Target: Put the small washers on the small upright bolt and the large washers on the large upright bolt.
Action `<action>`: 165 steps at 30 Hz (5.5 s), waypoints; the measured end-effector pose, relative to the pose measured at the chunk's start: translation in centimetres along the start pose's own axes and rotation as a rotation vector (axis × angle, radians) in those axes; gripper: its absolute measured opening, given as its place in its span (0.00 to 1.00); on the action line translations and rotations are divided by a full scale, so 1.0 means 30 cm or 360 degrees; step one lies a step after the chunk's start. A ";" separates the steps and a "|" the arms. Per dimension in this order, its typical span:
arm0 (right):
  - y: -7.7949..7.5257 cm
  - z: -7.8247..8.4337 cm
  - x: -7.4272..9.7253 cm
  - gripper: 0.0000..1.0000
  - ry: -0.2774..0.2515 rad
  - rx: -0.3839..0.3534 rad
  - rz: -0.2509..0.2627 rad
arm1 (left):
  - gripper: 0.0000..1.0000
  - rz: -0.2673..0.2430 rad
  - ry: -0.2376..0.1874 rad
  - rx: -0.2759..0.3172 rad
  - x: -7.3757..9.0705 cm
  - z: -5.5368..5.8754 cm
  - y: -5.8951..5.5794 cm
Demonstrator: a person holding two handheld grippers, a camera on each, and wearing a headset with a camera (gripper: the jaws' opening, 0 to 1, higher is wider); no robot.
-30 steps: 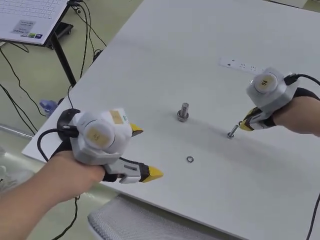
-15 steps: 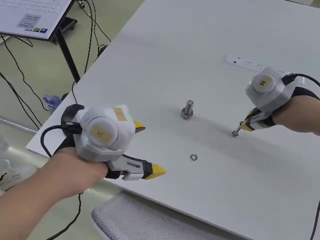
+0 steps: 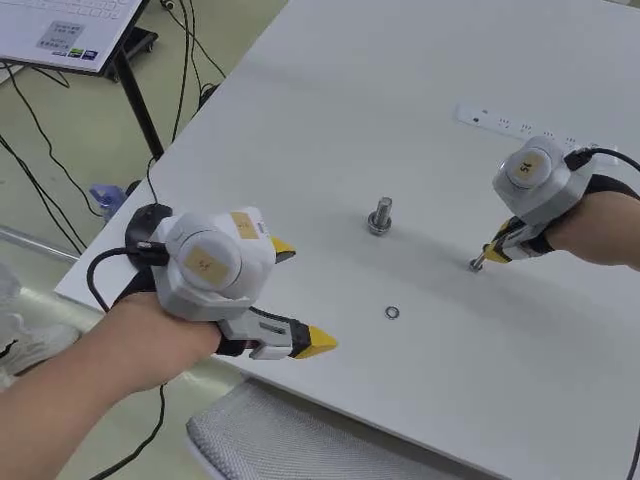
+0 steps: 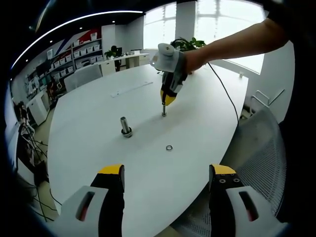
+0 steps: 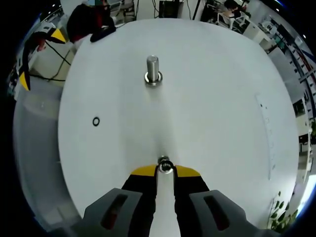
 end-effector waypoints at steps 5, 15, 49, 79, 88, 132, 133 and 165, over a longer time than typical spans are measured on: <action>0.007 0.000 -0.006 0.13 0.0004 0.0017 -0.0003 | 0.69 0.0001 0.0000 0.0005 -0.001 0.002 0.003; 0.018 0.015 -0.036 0.13 0.0033 0.0037 -0.0014 | 0.71 0.0003 0.0011 0.0013 0.000 0.017 0.007; 0.034 0.025 -0.113 0.13 0.0074 0.0052 -0.0048 | 0.77 0.0021 0.0072 -0.0034 -0.018 0.042 0.009; 0.003 -0.027 -0.034 0.24 0.0011 0.0047 -0.0026 | 0.72 0.0027 0.0064 -0.0052 0.011 0.046 0.004; 0.049 -0.091 0.014 0.24 -0.0021 0.0120 -0.0031 | 0.72 0.0030 0.0056 -0.0078 0.030 0.040 0.008; 0.419 -0.214 0.015 0.27 -0.0192 0.0352 -0.0233 | 0.70 0.0072 0.0033 -0.0137 0.048 0.027 -0.017; 0.425 -0.210 0.006 0.27 -0.0187 0.0359 -0.0238 | 0.70 0.0073 0.0031 -0.0136 0.048 0.026 -0.018; 0.453 -0.188 -0.136 0.25 -0.0102 0.0396 -0.0213 | 0.69 0.0078 0.0033 -0.0130 0.045 0.025 -0.018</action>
Point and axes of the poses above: the centre of the closed fingertips' face, and the gripper's own axes: x roughly backward along the fingers, y roughly to its left, z roughly out of its underside, the point moved 2 cm from there along x, roughly backward along the fingers, and after that the axes turned 9 degrees about z, right-handed, at the moved point
